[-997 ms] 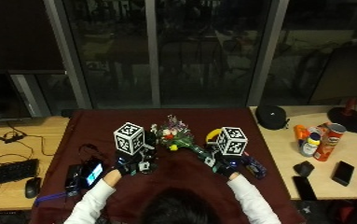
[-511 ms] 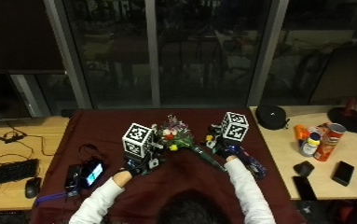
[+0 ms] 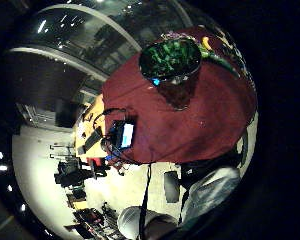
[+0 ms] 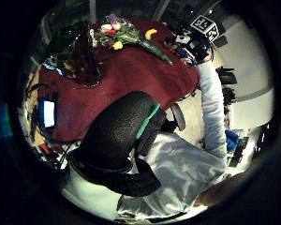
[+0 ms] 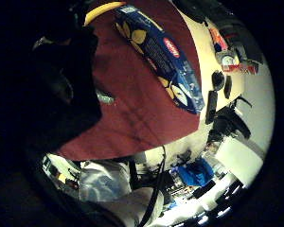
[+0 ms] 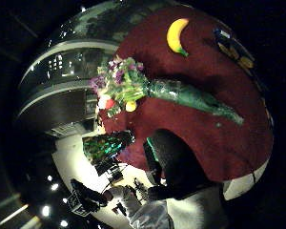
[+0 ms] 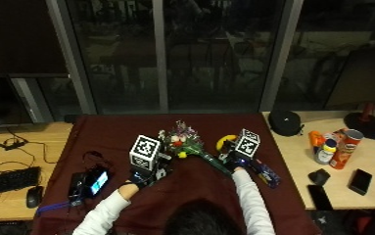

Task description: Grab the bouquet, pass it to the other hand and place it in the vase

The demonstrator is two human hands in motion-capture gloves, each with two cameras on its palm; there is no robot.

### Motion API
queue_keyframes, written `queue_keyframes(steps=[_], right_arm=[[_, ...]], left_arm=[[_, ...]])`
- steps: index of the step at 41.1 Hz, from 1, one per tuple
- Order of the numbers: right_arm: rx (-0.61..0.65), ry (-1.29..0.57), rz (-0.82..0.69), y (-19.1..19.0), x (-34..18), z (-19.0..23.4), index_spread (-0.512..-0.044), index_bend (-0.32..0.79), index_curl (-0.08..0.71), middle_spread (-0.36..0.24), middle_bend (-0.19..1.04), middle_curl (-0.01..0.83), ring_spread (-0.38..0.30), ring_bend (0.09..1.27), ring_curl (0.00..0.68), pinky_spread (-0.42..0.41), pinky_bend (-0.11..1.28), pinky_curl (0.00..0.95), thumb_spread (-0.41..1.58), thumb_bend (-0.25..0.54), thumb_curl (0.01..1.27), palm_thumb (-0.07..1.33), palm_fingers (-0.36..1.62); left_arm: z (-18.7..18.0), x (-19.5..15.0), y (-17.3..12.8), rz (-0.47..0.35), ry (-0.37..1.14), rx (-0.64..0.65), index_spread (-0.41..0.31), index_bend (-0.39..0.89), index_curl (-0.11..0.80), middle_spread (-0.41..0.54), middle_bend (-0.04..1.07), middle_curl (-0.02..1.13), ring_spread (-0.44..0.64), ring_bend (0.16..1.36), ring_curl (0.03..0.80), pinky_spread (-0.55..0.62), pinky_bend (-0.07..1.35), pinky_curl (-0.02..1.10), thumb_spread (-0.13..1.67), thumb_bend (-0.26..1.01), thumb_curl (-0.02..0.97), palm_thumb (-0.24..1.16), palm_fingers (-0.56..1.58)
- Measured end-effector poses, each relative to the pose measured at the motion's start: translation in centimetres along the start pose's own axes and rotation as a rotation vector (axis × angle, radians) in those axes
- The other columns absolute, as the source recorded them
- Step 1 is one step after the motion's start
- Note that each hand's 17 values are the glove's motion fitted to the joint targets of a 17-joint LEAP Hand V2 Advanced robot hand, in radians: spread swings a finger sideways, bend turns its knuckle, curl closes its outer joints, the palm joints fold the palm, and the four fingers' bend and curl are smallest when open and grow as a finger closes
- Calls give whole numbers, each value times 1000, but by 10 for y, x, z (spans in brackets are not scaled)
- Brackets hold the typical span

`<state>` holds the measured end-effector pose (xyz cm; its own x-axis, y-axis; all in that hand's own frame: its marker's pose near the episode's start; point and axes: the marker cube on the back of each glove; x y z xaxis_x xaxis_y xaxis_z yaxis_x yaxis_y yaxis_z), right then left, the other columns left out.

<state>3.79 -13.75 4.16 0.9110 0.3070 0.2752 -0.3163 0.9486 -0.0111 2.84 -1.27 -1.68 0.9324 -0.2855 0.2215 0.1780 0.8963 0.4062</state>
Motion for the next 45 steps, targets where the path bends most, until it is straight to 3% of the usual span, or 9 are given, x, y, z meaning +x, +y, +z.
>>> queue_keyframes(steps=[5,13,18,26,29,30,34,42,45], right_arm=[[-116,80,120,-32,33,36,-169,58,36,74,202,378,-11,811,404,159,904,394,1064,-18,324,464,338],[-127,73,162,-6,26,62,-164,54,46,55,232,399,-23,798,400,148,889,382,1045,-12,339,506,356],[-232,75,175,1,26,84,-159,53,48,38,263,415,-36,792,400,137,881,378,1040,-5,355,561,364],[-93,169,221,-4,27,97,-155,116,88,-34,404,460,-83,723,381,51,760,351,1031,24,395,714,508],[-56,186,245,-5,30,96,-179,207,144,-52,410,465,-98,666,373,8,686,339,1030,37,403,774,595],[-45,191,249,-6,30,96,-192,303,184,-58,385,460,-101,630,365,-3,650,332,1027,35,402,785,646],[-11,195,225,-9,28,97,-202,394,245,-73,374,467,-132,628,377,-32,523,310,1039,57,411,863,790],[-60,179,246,-1,25,90,-202,417,329,-117,430,513,-164,571,394,-96,384,307,1118,108,416,993,945],[-73,193,219,3,21,84,-198,351,333,-124,426,513,-166,499,383,-145,466,332,1153,115,409,1013,1050]], left_arm=[[-5,5,2,14,-69,-14,33,164,295,240,251,305,461,502,210,477,180,257,985,-26,278,43,33],[0,2,3,10,-61,-44,32,166,303,226,263,321,463,508,218,473,176,257,981,-25,287,47,37],[3,2,5,12,-72,-63,27,167,309,220,269,328,463,509,220,473,174,256,979,-26,291,47,40],[4,1,4,17,-57,-67,22,172,317,216,267,334,463,508,223,472,175,255,978,-27,296,47,40],[5,0,3,20,-53,-78,21,171,319,215,266,336,463,507,224,472,175,255,978,-27,297,47,40],[5,0,3,20,-52,-81,21,171,320,215,266,337,463,507,224,472,175,255,978,-27,297,47,40],[8,1,2,19,-49,-90,20,171,323,215,266,339,463,504,225,472,176,255,978,-29,297,43,38],[10,-2,1,17,-56,-95,20,170,327,214,264,343,464,500,228,472,176,255,979,-28,298,40,38],[8,-3,1,10,-59,-102,19,169,328,214,264,344,464,500,230,472,176,255,979,-27,298,40,38]])
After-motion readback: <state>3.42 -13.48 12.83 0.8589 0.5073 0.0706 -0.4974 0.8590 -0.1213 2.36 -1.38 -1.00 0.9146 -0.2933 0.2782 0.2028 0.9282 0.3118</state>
